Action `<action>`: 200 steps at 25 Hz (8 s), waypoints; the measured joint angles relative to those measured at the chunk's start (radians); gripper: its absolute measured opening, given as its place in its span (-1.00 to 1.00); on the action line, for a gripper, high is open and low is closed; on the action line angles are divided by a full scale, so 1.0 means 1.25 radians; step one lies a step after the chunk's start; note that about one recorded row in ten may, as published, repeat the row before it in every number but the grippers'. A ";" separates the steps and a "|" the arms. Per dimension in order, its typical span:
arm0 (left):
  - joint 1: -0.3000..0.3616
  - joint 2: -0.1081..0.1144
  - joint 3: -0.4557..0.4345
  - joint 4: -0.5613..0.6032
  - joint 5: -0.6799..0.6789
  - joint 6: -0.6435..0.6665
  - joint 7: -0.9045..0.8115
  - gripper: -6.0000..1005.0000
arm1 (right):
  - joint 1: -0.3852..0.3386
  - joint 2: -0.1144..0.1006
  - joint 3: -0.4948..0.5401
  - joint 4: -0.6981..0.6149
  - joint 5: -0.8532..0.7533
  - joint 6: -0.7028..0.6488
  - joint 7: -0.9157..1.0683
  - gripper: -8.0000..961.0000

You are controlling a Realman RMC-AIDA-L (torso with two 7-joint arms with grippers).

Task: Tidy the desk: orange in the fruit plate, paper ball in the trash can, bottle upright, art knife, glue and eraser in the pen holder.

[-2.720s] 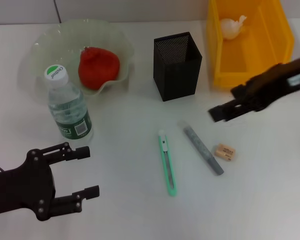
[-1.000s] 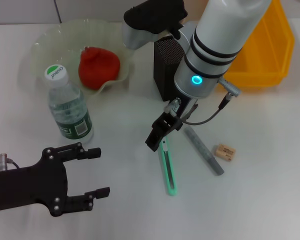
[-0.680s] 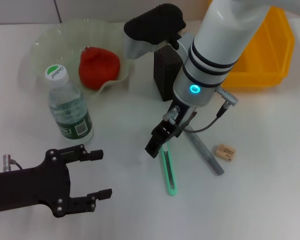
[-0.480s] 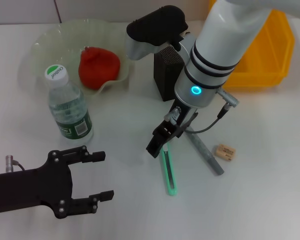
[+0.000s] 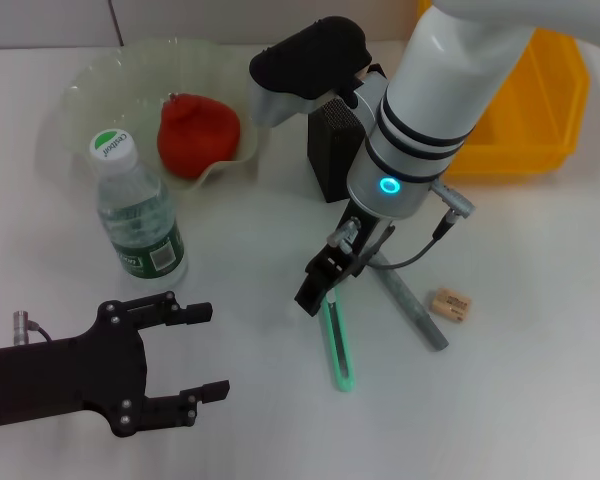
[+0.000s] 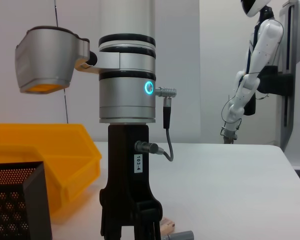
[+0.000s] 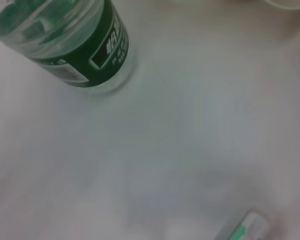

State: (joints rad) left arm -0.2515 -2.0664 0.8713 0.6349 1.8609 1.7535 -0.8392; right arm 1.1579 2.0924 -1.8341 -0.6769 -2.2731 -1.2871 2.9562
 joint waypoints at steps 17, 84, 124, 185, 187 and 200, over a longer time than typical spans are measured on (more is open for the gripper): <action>-0.011 -0.001 0.012 -0.021 0.000 -0.023 0.009 0.49 | -0.004 0.000 -0.009 0.014 0.015 0.011 0.000 0.14; -0.050 -0.004 0.012 -0.072 -0.005 -0.043 0.038 0.48 | 0.031 0.000 -0.085 0.072 0.071 0.025 0.002 -0.45; -0.073 -0.003 0.012 -0.089 -0.008 -0.053 0.036 0.48 | -0.019 0.000 -0.039 -0.016 0.031 -0.009 0.000 -0.30; -0.069 -0.002 0.003 -0.092 -0.046 -0.028 0.033 0.48 | -0.457 -0.003 0.265 -0.746 -0.153 0.001 -0.127 -0.63; -0.069 -0.002 0.003 -0.092 -0.046 -0.028 0.033 0.48 | -0.497 -0.002 0.275 -0.769 -0.106 0.052 -0.179 -0.63; -0.042 0.000 -0.006 -0.103 -0.061 -0.037 0.030 0.48 | -0.653 -0.007 0.305 -0.321 0.889 0.339 -1.366 -0.53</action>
State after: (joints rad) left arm -0.3045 -2.0668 0.8632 0.5060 1.7848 1.7071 -0.8017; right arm 0.3422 2.0833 -1.4526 -1.0787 -1.1622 -0.8632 1.2484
